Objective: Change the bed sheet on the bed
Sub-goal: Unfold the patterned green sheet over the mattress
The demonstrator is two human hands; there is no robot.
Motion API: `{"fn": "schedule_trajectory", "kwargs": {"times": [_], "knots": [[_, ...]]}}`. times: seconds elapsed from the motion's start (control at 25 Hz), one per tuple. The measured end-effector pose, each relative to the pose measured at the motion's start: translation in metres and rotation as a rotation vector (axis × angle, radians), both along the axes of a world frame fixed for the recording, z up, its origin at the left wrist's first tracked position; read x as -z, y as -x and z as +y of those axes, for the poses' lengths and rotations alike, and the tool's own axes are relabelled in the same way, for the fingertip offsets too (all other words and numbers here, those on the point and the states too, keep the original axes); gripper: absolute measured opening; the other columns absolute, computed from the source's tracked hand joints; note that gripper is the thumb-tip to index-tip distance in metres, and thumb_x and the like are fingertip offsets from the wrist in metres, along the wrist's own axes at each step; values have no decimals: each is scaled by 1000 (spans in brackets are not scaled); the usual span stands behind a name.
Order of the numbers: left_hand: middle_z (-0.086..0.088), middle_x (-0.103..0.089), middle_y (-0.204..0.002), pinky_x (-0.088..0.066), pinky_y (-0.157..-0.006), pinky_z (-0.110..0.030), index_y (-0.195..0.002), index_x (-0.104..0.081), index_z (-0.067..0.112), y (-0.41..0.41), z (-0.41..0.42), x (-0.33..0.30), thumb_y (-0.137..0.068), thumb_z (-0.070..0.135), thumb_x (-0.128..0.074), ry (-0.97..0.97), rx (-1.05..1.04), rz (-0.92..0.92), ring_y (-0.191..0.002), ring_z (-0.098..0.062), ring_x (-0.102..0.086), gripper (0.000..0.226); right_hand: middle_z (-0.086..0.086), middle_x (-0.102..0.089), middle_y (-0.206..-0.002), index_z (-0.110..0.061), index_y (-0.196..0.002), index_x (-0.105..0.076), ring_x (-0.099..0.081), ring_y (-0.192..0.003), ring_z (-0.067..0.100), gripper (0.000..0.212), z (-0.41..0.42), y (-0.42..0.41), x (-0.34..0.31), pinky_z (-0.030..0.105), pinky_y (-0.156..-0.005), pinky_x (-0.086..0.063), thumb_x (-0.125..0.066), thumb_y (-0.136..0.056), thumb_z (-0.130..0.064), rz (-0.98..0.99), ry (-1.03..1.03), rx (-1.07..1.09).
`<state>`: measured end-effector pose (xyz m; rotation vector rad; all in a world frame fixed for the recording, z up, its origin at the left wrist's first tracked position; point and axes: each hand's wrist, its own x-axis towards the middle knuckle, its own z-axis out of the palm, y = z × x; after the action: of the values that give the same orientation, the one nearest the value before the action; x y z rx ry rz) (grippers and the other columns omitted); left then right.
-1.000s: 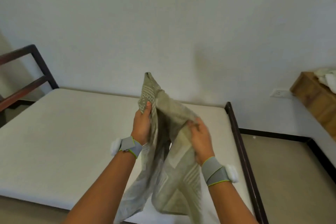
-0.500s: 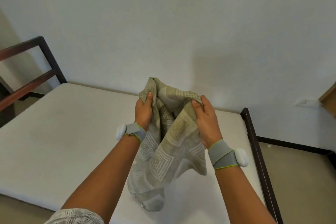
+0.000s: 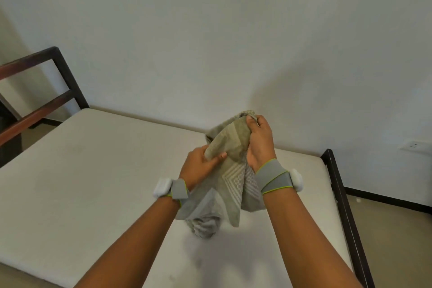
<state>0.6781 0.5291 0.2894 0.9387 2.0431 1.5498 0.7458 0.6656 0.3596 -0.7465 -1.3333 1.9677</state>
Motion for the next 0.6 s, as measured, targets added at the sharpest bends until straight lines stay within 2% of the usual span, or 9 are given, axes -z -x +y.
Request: {"fn": "schedule_trajectory", "kwargs": {"times": [0.04,0.12,0.2,0.28,0.32,0.4,0.48,0.6], "knots": [[5,-74,-95,-56,-79,-32,-98,-71,22,10,5,-5,-84,45,-67,-1,-51,-11,-91,-10,-69,27,6,-57,-81,-18,-82,-53,-56,-75,19,17,1,1,1,31,-69,-51,-47,-99,-17,24,64,-10],[-1,-75,-93,-56,-82,-37,-93,-74,16,30,21,-19,-88,38,-64,-75,-136,-161,-88,-15,-70,24,3,-63,-91,-19,-91,-56,-59,-80,17,11,4,0,4,26,-67,-51,-48,-99,-21,-20,70,-79],[-10,-72,-94,-56,-78,-38,-103,-69,5,49,40,-25,-91,28,-61,-129,-248,-479,-84,-22,-68,27,-1,-68,-105,-19,-103,-63,-64,-93,17,19,2,-7,13,24,-69,-52,-50,-97,-31,-157,3,-190],[-15,-68,-92,-54,-70,-40,-114,-61,-2,67,51,-22,-95,20,-57,-166,-320,-854,-78,-27,-65,29,1,-71,-111,-17,-111,-66,-68,-100,15,33,-7,-17,22,23,-72,-55,-45,-98,-39,-163,104,-315],[-18,-66,-98,-53,-71,-43,-119,-57,-3,78,52,-17,-96,17,-54,-155,-345,-954,-83,-31,-65,30,2,-72,-111,-17,-113,-66,-69,-100,14,36,-14,-20,24,22,-72,-56,-43,-98,-40,-131,168,-338],[-23,-63,-116,-50,-77,-48,-127,-51,-3,102,50,-9,-97,14,-50,-94,-366,-1046,-102,-36,-63,34,1,-70,-115,-16,-119,-62,-67,-105,12,36,-24,-17,30,19,-76,-55,-45,-96,-37,-56,202,-298],[-23,-60,-125,-50,-79,-50,-133,-49,-1,120,51,1,-98,15,-48,-71,-341,-1093,-110,-37,-60,38,3,-68,-120,-13,-125,-58,-65,-110,15,36,-29,-13,43,21,-83,-54,-56,-91,-24,-48,79,-262],[-19,-64,-114,-54,-79,-47,-135,-49,2,134,49,-10,-97,25,-52,-97,-219,-1104,-98,-33,-64,44,5,-72,-105,-12,-108,-66,-69,-97,17,21,-38,2,55,19,-73,-55,-62,-88,-4,-183,-78,-10]]}}
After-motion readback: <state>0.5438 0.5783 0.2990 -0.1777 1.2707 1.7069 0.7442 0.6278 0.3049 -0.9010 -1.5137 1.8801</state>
